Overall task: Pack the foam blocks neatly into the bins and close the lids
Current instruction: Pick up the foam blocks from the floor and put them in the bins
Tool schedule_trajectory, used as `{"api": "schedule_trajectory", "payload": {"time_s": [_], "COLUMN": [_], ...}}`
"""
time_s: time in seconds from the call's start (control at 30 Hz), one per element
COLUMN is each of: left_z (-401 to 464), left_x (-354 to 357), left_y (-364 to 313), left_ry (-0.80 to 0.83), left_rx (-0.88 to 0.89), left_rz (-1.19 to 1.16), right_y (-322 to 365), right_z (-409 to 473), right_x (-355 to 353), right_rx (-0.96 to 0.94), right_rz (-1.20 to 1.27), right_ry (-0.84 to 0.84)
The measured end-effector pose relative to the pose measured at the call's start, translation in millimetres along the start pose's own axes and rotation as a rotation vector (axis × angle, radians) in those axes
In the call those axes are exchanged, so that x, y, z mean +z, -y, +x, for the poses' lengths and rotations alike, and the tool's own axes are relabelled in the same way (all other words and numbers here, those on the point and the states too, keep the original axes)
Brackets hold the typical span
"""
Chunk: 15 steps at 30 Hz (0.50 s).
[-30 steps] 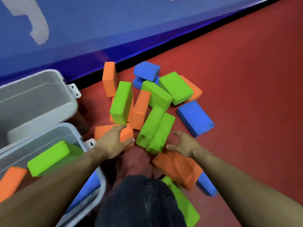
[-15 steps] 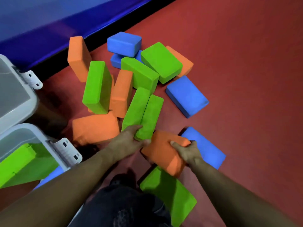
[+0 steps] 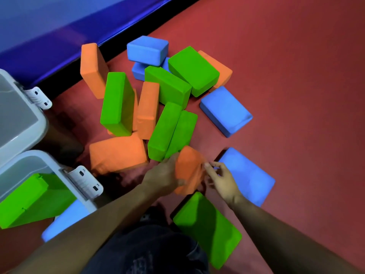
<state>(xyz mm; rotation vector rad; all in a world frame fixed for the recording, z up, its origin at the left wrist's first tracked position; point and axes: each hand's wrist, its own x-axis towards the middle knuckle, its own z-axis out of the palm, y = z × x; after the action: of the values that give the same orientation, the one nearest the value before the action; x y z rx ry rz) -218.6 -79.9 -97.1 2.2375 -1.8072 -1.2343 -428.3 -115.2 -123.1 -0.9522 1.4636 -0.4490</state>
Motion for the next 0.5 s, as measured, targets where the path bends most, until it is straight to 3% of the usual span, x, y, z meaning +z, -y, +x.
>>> {"api": "schedule_trajectory", "payload": {"time_s": [0.13, 0.27, 0.43, 0.5], "left_z": [1.8, -1.0, -1.3, -4.1], "left_x": [4.7, 9.1, 16.0, 15.5], "left_y": [0.5, 6.7, 12.8, 7.6], "left_ry": [-0.01, -0.026, -0.037, -0.045], "left_rx": [-0.001, 0.001, -0.021, -0.021], "left_rz": [0.032, 0.01, -0.046, -0.05], "right_y": [-39.5, -64.4, -93.8, -106.6], "right_z": [10.0, 25.0, 41.5, 45.5], "right_x": [-21.0, -23.2, 0.3, 8.9], "right_rx": [0.038, 0.112, 0.157, 0.201], "right_rz": [-0.399, -0.593, -0.864, -0.896], "right_ry": [0.132, 0.321, 0.423, 0.36]}}
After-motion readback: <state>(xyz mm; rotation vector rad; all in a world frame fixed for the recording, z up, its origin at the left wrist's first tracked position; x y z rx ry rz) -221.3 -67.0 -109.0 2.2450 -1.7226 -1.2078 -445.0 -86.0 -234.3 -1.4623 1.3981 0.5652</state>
